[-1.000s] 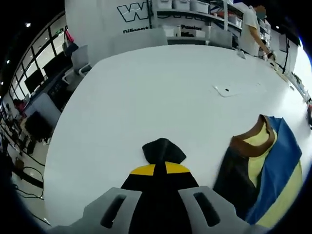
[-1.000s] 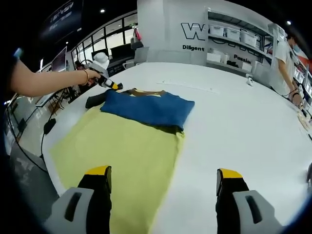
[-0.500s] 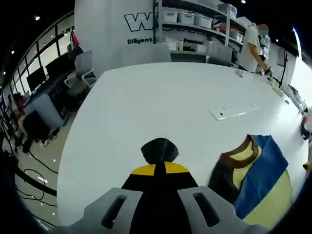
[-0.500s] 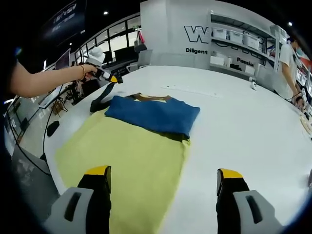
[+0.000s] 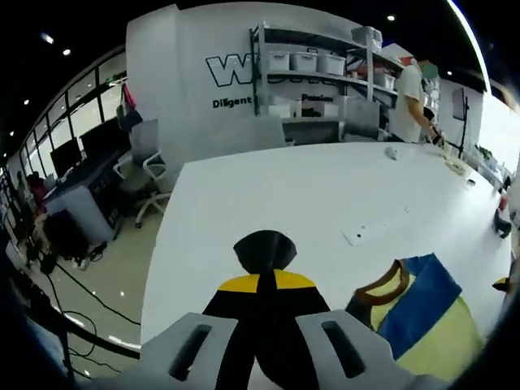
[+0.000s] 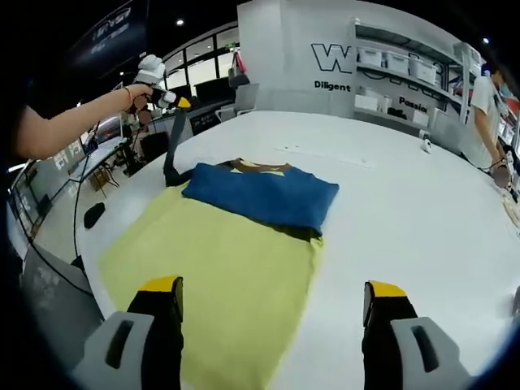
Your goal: Fold the garment on the visible template until the final outline fits inside the template.
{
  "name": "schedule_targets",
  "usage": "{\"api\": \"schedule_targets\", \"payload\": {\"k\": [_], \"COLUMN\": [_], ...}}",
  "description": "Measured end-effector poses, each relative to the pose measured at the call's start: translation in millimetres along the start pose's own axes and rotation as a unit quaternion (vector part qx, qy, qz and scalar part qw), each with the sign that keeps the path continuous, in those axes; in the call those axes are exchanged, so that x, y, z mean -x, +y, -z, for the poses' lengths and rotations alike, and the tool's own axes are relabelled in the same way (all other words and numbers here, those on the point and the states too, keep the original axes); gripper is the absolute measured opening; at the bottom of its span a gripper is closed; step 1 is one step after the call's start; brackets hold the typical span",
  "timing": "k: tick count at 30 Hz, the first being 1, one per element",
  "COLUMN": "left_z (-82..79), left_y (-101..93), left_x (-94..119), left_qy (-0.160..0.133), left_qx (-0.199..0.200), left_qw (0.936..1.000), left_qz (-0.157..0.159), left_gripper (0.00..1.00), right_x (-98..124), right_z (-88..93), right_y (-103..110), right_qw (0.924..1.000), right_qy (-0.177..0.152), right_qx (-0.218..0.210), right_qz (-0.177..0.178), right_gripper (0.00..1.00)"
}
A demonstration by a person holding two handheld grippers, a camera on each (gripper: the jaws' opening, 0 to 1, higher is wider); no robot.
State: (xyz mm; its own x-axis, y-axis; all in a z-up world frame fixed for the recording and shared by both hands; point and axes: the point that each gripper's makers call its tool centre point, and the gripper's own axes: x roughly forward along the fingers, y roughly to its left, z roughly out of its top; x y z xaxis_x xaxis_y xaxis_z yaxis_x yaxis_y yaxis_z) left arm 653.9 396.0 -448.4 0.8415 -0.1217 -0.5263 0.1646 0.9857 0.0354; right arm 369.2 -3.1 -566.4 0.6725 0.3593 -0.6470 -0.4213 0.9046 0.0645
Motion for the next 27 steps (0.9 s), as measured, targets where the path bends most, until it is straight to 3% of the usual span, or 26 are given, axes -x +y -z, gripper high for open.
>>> {"api": "schedule_targets", "payload": {"k": [2, 5, 7, 9, 12, 19, 27], "left_z": [-11.3, -16.2, -13.3, -3.6, 2.7, 19.7, 27.7], "left_y": [8.1, 20.9, 25.4, 34.7, 36.2, 32.7, 29.6], "left_x": [7.7, 18.0, 23.7, 32.1, 38.7, 54.0, 71.7], "left_qy": [-0.011, -0.016, -0.011, 0.0, -0.016, -0.02, -0.035], "left_qx": [0.006, 0.012, 0.02, 0.064, 0.125, 0.125, 0.144], "left_qw": [0.9997, 0.9982, 0.9972, 0.9923, 0.9856, 0.9856, 0.9823], "left_qz": [-0.019, -0.057, -0.071, -0.106, -0.113, -0.112, -0.114], "left_gripper": [0.01, 0.01, 0.01, 0.01, 0.01, 0.01, 0.01], "right_x": [1.5, 4.6, 5.7, 6.4, 7.2, 3.0, -8.2], "right_z": [-1.4, -3.0, -3.5, -3.1, -3.4, -17.9, -52.5], "right_y": [0.3, 1.9, 2.8, 3.7, 6.5, 25.1, 54.2], "right_qw": [1.0, 1.0, 1.0, 1.0, 0.9999, 0.9987, 0.9945], "right_qy": [0.0, 0.0, -0.001, 0.001, 0.001, -0.017, -0.048], "right_qx": [0.002, 0.007, 0.009, 0.01, 0.011, -0.002, 0.038], "right_qz": [0.0, 0.0, -0.001, -0.002, -0.006, -0.049, -0.085], "right_gripper": [0.91, 0.91, 0.91, 0.91, 0.91, 0.9, 0.89]}}
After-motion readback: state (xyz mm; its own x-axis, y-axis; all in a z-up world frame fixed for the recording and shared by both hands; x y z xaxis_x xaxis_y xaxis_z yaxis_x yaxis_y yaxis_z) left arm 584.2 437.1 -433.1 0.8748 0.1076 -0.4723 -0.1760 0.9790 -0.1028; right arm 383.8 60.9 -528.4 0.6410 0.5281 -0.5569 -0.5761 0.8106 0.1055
